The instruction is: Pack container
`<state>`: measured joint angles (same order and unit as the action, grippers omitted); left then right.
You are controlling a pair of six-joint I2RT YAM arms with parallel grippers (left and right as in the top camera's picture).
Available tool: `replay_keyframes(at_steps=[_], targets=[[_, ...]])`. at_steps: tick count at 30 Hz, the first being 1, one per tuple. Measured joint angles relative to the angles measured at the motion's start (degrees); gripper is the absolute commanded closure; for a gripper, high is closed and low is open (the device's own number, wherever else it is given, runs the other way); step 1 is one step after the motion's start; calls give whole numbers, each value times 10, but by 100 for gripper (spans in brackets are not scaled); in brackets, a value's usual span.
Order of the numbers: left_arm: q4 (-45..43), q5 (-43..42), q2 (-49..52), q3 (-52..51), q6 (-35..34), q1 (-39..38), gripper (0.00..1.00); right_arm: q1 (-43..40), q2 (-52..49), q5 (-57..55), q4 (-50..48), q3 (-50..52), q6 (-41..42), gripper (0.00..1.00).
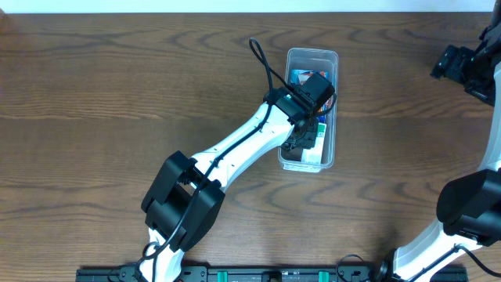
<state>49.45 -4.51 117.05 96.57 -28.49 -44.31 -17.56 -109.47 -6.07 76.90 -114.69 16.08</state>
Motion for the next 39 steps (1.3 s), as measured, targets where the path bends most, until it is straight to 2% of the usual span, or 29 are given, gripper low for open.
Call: replay_keyframes(at_steps=[13, 19, 24, 26, 29, 35, 39], targets=[[0, 0, -2, 0, 0, 0, 58, 0, 0, 0, 0, 0, 0, 1], [2, 4, -47, 0, 13, 0, 57, 0, 0, 0, 0, 0, 0, 1], [44, 62, -142, 1, 28, 1, 23, 0, 0, 0, 0, 0, 0, 1], [72, 94, -181, 3, 31, 2, 15, 0, 0, 0, 0, 0, 0, 1], [126, 138, -235, 6, 31, 5, 11, 0, 0, 0, 0, 0, 0, 1], [228, 179, -318, 5, 21, 9, 10, 0, 0, 0, 0, 0, 0, 1], [213, 191, -390, -37, 12, -7, 11, 0, 0, 0, 0, 0, 0, 1]])
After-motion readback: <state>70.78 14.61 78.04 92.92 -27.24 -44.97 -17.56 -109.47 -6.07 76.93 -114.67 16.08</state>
